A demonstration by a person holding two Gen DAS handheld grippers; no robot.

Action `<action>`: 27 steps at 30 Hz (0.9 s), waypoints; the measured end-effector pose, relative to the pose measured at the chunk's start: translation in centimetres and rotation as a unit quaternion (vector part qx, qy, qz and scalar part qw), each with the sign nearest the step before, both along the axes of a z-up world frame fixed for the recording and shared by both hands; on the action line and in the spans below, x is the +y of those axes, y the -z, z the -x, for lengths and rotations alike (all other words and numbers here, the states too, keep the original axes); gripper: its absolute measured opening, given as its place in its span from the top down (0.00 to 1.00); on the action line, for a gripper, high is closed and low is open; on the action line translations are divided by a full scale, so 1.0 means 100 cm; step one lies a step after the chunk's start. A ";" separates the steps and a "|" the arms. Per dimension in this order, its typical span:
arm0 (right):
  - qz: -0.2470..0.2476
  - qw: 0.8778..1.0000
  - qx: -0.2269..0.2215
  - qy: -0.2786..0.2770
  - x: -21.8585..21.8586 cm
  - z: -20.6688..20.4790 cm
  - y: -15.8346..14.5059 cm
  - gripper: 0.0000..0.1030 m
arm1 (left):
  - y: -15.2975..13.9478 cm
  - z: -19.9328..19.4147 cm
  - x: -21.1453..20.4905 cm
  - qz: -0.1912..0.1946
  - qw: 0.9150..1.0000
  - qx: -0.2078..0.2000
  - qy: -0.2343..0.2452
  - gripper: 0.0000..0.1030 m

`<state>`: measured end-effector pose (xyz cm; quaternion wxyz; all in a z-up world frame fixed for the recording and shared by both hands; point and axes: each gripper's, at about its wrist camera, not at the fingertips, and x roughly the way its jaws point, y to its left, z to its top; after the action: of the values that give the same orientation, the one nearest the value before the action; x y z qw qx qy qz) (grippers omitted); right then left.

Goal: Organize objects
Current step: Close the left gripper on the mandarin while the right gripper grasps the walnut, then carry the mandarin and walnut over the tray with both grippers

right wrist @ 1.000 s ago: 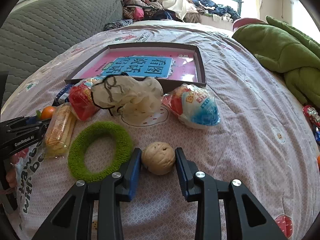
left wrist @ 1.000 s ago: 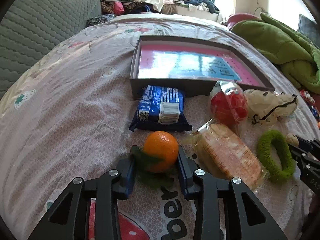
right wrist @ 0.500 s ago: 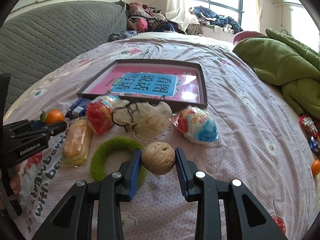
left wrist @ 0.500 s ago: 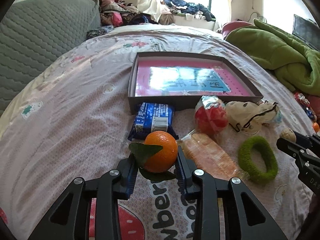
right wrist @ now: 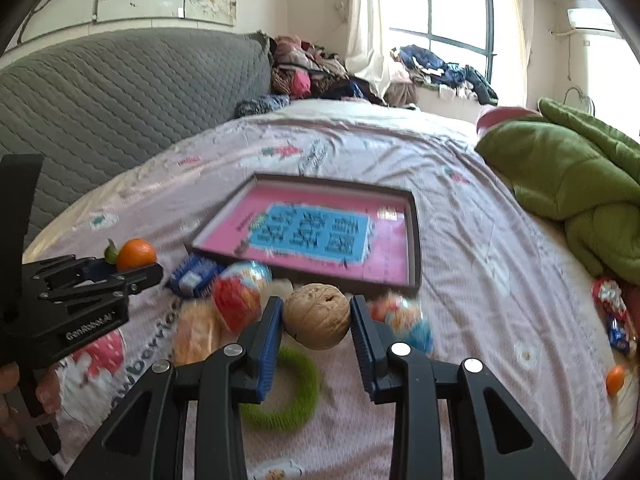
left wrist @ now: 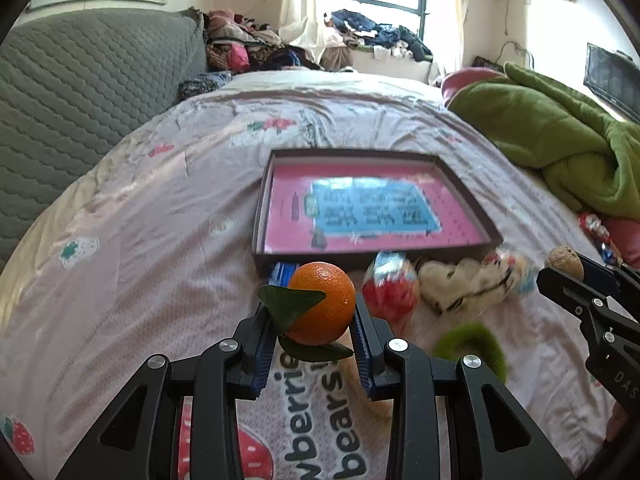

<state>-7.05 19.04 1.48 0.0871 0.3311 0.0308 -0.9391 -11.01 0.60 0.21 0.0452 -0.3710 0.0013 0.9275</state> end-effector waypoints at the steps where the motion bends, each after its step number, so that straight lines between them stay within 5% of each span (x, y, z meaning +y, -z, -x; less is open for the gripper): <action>1: 0.001 1.000 0.005 0.000 0.000 0.002 -0.004 0.67 | -0.005 0.003 0.001 0.000 1.000 0.004 -0.002 0.66; 16: 0.013 1.000 0.025 0.010 0.013 0.042 -0.024 0.67 | -0.029 0.057 0.012 0.002 1.000 0.017 0.012 0.66; 27: 0.008 1.000 0.008 0.006 0.011 0.107 -0.020 0.67 | -0.026 0.108 0.027 0.011 1.000 0.009 0.019 0.66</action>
<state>-17.80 20.14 3.52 0.0839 0.3228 0.0222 -0.9425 -21.80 3.26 2.79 0.0589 -0.3626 0.0190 0.9299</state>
